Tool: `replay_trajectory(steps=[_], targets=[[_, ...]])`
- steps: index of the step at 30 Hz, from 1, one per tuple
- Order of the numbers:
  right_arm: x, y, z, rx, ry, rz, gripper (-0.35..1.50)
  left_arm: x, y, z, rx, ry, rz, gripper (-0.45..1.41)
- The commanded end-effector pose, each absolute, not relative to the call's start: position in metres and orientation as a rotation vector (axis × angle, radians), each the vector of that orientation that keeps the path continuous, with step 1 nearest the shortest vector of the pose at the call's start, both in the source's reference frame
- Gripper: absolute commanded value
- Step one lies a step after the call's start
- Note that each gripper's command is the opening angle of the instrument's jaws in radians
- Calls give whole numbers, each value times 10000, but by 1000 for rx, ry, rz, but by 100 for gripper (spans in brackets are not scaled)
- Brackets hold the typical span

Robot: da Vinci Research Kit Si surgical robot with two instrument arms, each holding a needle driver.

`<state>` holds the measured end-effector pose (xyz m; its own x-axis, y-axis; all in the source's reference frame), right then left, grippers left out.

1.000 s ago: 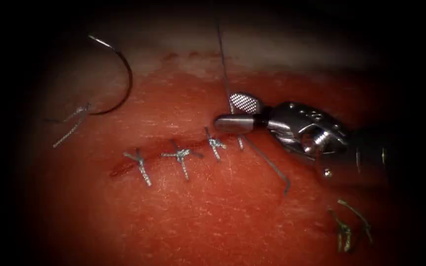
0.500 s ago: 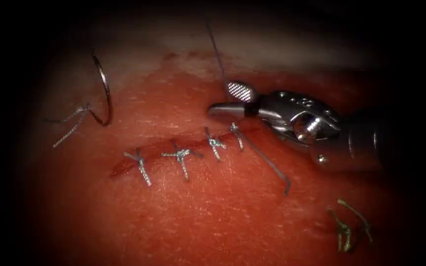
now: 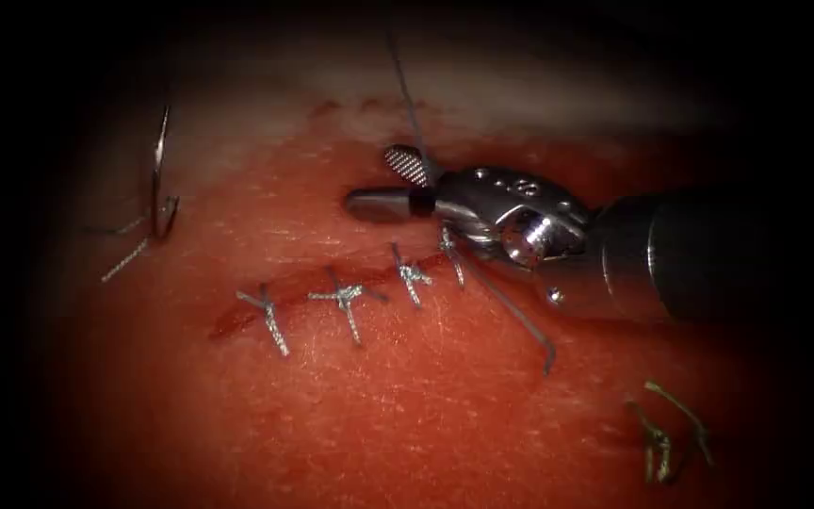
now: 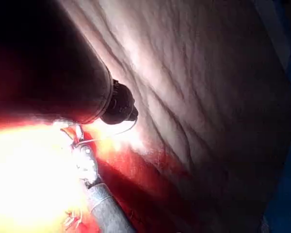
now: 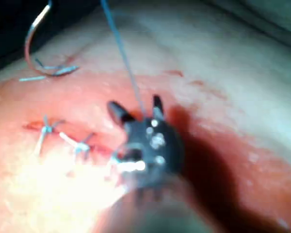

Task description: Wound Closure

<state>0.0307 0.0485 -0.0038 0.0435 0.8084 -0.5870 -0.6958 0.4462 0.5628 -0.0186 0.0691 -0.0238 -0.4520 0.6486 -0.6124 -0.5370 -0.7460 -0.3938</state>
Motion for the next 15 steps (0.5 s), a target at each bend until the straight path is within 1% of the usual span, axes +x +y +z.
replay_trajectory(steps=[1,2,3,4,5,8,12,13,14,15], targets=[[316,481,-28,140,998,1152,148,-193,691,-234,-1017,-183,2206,-35],[315,481,-28,152,1003,1137,138,-194,690,-235,-1019,-184,2206,-35],[314,480,-29,183,1013,1118,113,-194,690,-236,-1019,-184,2207,-35],[312,478,-30,218,1029,1073,62,-195,689,-237,-1020,-184,2207,-35],[307,476,-33,247,1038,1036,-35,-196,689,-239,-1021,-185,2207,-35],[303,478,-38,206,1022,1011,-35,-199,688,-240,-1028,-181,2209,-35],[301,486,-51,152,1049,961,-35,-202,687,-237,-1033,-177,2215,-35],[300,484,-50,152,1072,958,39,-202,689,-230,-1037,-173,2214,-35],[298,483,-50,129,1064,971,91,-202,690,-227,-1040,-170,2212,-35],[295,482,-51,101,1053,987,121,-202,692,-223,-1042,-166,2210,-35]])
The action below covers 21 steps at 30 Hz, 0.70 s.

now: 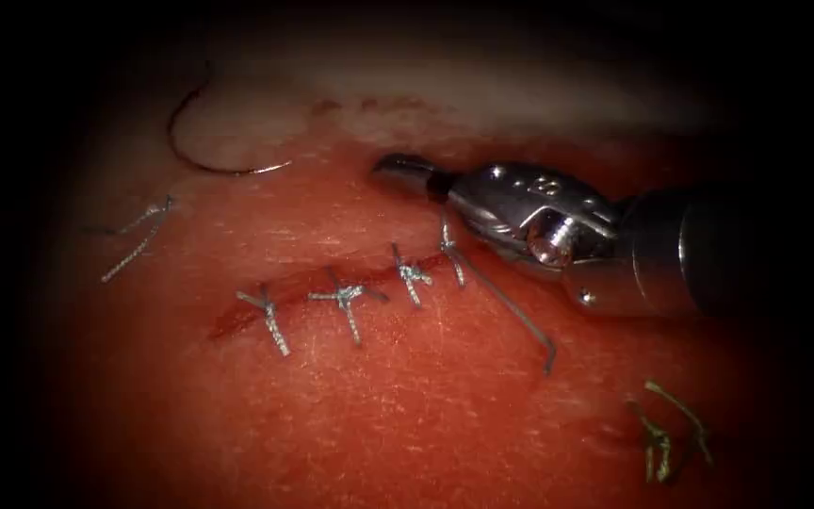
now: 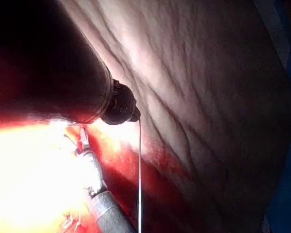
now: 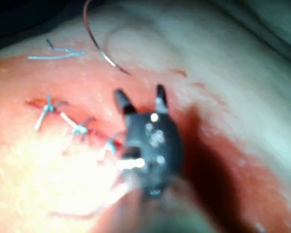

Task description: Wound Closure

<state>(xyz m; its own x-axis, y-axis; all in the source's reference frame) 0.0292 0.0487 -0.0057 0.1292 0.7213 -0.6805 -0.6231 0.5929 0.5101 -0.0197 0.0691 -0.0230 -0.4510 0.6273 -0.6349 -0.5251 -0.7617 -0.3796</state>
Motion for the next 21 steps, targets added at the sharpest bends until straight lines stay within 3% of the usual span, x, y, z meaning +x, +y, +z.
replay_trajectory(steps=[1,4,11,19,20,21], targets=[[290,483,-52,78,1042,1002,136,-204,694,-216,-1050,-157,2204,-35],[256,483,-62,27,1013,1040,148,-223,693,-180,-1058,-133,2206,-35],[173,474,-82,-36,963,1111,148,-290,675,-47,-1027,-100,2385,-35],[180,461,-85,-42,961,1135,148,-362,666,81,-1093,-166,2469,-34],[184,459,-87,-37,960,1133,148,-370,662,104,-1099,-178,2497,-26],[184,458,-87,-35,961,1132,148,-372,659,115,-1110,-177,2511,4]])
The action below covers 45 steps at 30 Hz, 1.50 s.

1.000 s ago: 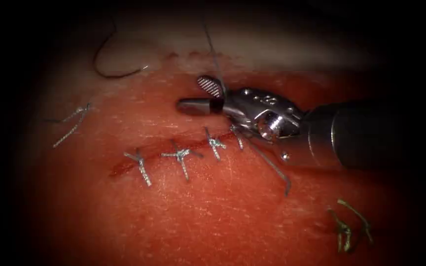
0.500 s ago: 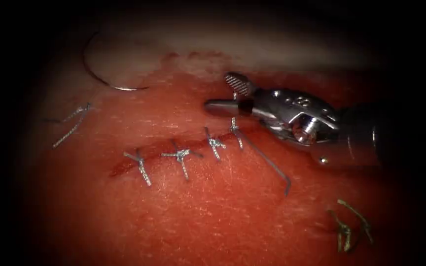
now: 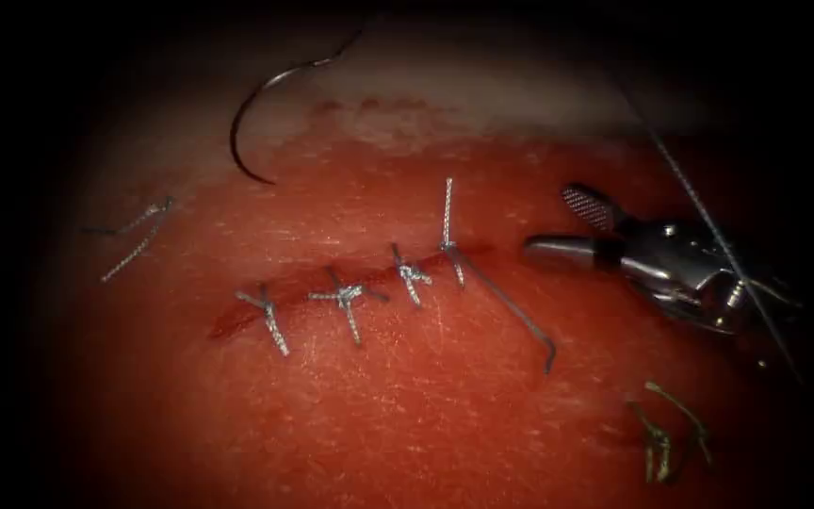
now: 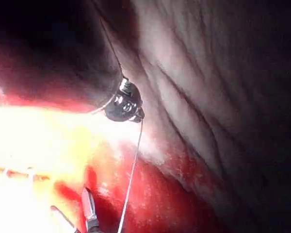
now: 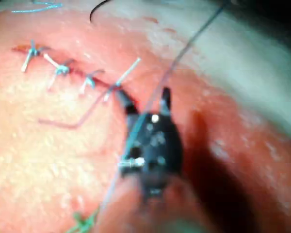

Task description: Wound Closure

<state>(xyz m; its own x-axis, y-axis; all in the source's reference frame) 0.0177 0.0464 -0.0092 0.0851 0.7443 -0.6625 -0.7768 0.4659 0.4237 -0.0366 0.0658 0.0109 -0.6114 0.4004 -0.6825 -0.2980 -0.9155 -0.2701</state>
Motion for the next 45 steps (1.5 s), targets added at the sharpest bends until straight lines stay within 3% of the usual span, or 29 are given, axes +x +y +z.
replay_trajectory(steps=[1,3,4,11,18,23,34,45], targets=[[184,458,-87,-34,961,1132,148,-372,657,123,-1120,-178,2522,22],[182,458,-86,-34,962,1131,148,-371,656,136,-1139,-212,2513,38],[178,459,-86,-31,963,1128,146,-368,656,146,-1131,-283,2449,56],[118,470,-79,-116,822,1034,143,-335,677,126,-1146,-436,2326,78],[94,491,-109,-200,777,1055,145,-298,664,84,-1166,-456,2336,78],[109,491,-140,-196,798,1058,146,-294,623,67,-1164,-464,2372,77],[147,450,-159,-105,863,1015,146,-321,490,20,-1330,-313,2735,64],[144,438,-153,-113,870,1010,146,-356,455,-9,-1423,-237,2859,76]])
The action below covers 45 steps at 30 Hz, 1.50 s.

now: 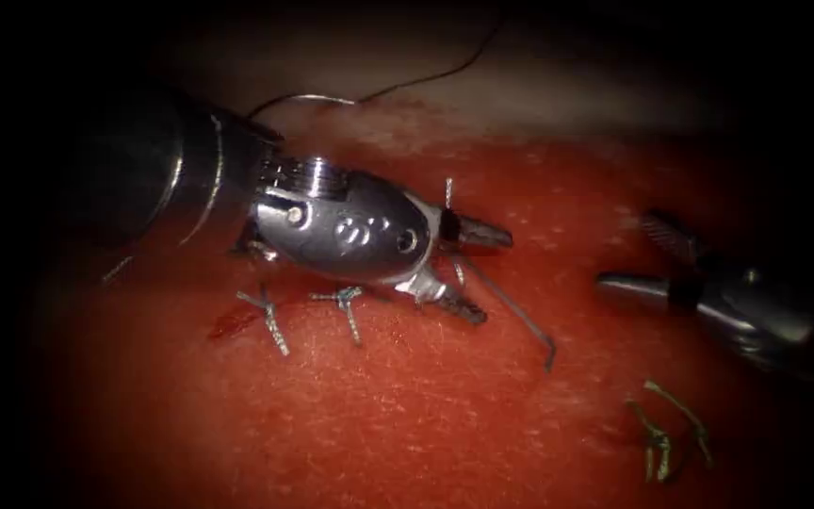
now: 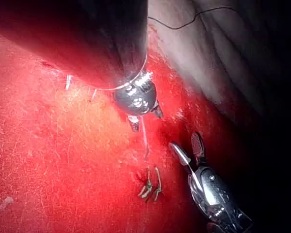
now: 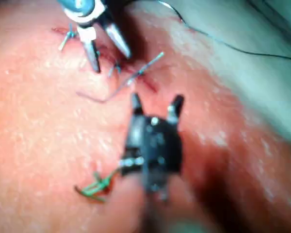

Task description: Wound Closure

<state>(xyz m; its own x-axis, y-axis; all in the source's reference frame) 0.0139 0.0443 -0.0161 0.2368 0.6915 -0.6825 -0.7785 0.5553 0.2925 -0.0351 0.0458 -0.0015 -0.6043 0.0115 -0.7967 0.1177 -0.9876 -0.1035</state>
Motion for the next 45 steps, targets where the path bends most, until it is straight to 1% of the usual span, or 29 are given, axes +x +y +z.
replay_trajectory(steps=[1,10,16,18,19,20,21,22,24,25,26,27,31,35,39,45], targets=[[142,438,-151,-114,872,1008,146,-363,450,-13,1378,226,-2744,76],[138,436,-144,-117,877,1004,146,-377,432,-21,1404,230,-2700,70],[138,435,-140,-118,876,1002,146,-398,421,-22,1448,207,-2662,67],[138,434,-138,-119,878,1001,146,-403,419,-27,1472,198,-2646,63],[137,434,-138,-118,875,1000,146,-404,417,-28,1474,202,-2635,51],[138,434,-138,-118,875,1000,146,-404,416,-28,1475,203,-2630,43],[138,434,-138,-118,875,1000,146,-403,415,-27,1476,205,-2623,26],[138,434,-138,-119,875,1000,146,-401,413,-26,1476,216,-2611,22],[138,434,-138,-119,875,1001,146,-398,408,-15,1437,260,-2626,-9],[139,434,-138,-119,875,1001,146,-398,407,-13,1440,271,-2633,-17],[139,433,-137,-119,875,1001,146,-399,408,-5,1436,280,-2679,-28],[139,433,-137,-119,875,1001,146,-398,409,-1,1438,288,-2687,-34],[139,432,-136,-121,876,1001,146,-390,415,5,1454,367,-2744,-35],[140,432,-135,-122,876,1000,146,-386,426,-1,1499,371,-2780,-35],[140,431,-135,-122,876,1001,146,-383,436,-10,1635,376,-2821,-35],[146,430,-135,-126,874,1004,146,-377,448,-11,1770,472,-2875,-35]])
